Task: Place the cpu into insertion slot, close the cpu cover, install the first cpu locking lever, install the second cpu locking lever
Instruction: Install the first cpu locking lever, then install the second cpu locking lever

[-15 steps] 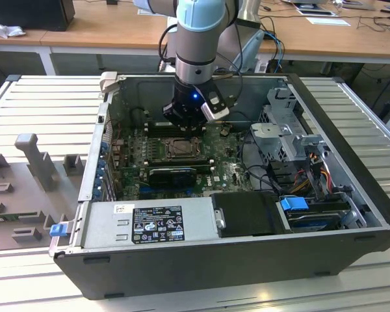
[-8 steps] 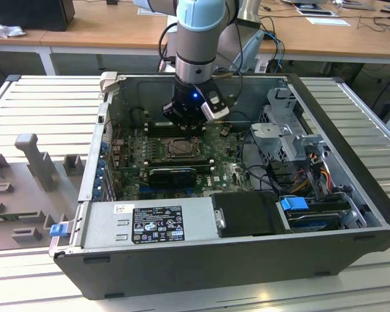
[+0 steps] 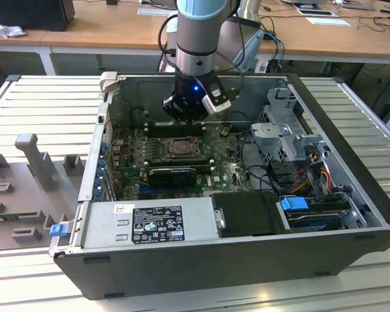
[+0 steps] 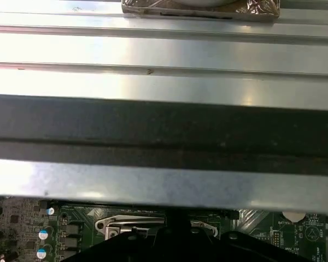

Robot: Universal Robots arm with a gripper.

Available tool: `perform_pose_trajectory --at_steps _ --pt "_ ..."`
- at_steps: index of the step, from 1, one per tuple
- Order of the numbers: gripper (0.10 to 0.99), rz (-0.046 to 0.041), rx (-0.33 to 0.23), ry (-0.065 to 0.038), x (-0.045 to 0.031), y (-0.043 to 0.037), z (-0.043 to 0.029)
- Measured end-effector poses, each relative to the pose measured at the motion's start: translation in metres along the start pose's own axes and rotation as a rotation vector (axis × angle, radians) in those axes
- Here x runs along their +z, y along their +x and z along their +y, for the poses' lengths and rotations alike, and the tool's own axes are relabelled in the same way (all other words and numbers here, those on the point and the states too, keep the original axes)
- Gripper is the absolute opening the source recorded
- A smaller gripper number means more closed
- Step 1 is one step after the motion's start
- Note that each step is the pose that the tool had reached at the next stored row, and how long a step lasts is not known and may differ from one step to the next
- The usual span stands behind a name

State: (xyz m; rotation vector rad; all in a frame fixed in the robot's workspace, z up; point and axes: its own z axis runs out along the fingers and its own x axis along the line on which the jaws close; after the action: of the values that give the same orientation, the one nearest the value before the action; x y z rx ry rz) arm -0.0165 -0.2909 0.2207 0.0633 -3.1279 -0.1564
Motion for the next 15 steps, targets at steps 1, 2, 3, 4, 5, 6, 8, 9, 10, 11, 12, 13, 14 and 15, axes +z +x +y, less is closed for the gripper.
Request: perform_pose_trajectory --at_steps 1,2,3,4,5,6,8,9,10,11,12,13,14,15 --pt "0.106 0.0000 0.000 0.000 -0.0001 0.0000 -0.0007" --pt "0.106 0.0000 0.000 0.000 -0.0001 0.0000 -0.0013" --pt "0.106 0.0000 0.000 0.000 -0.0002 0.0001 -0.0020" --pt "0.106 -0.0001 0.000 0.000 -0.0002 0.0001 -0.0025" --pt "0.106 -0.0001 0.000 0.000 -0.0003 0.0001 -0.0032" --pt "0.106 -0.0001 0.000 0.000 -0.0004 0.0002 -0.0039" --pt "0.106 0.0000 0.000 0.000 -0.0005 0.0002 -0.0051" --pt "0.106 0.0000 0.000 0.000 -0.0007 0.0003 -0.0066" --pt "0.106 0.0000 0.000 0.000 -0.0009 0.0004 -0.0090" --pt "0.106 0.0000 0.000 0.000 -0.0011 0.0004 -0.0111" --pt "0.106 0.0001 0.000 0.000 -0.0018 0.0005 -0.0116" --pt "0.106 0.0000 0.000 0.000 -0.0032 0.0006 -0.0115" --pt "0.106 -0.0001 0.000 0.000 -0.0102 0.0006 -0.0109" --pt "0.106 0.0000 0.000 0.000 -0.0164 0.0006 -0.0103"
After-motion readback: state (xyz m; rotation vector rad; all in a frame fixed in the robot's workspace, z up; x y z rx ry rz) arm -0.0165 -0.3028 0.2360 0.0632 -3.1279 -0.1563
